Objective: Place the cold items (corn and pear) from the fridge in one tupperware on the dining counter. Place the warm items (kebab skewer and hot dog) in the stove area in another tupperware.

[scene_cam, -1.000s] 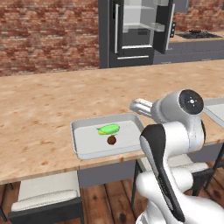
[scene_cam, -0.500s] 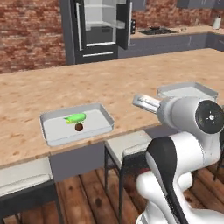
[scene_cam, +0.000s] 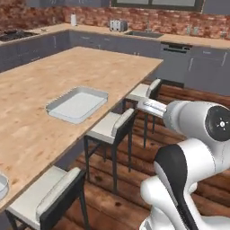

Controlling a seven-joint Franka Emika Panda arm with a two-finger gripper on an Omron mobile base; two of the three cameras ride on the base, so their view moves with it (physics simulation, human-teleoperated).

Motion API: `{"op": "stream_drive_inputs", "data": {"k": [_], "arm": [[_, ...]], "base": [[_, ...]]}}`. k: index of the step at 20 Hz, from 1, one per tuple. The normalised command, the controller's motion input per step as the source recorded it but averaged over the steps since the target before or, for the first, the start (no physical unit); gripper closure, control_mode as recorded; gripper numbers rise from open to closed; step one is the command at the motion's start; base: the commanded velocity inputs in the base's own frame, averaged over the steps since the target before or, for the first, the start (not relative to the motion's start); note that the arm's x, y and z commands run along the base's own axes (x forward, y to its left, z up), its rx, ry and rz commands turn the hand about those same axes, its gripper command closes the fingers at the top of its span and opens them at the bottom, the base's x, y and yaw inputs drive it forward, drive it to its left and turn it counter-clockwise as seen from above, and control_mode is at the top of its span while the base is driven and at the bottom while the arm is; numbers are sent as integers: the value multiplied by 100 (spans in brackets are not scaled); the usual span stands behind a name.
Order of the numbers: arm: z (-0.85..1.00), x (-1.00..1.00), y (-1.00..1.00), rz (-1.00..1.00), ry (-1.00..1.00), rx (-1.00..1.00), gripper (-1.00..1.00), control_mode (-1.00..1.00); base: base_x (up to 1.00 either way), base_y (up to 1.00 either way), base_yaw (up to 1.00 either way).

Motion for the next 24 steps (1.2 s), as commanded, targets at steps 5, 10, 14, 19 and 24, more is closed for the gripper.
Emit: {"op": "stream_drive_inputs", "data": {"k": [5,10,14,19,24], "arm": [[0,0,0,0,0,0,-100,100],[0,0,0,0,0,0,-100,100],[0,0,0,0,0,0,-100,100],[0,0,0,0,0,0,-100,100],[0,0,0,0,0,0,-100,100]], "base": [[21,-76,-100],[52,-69,-96],[87,-3,-18],[96,8,6],[100,4,45]]}}
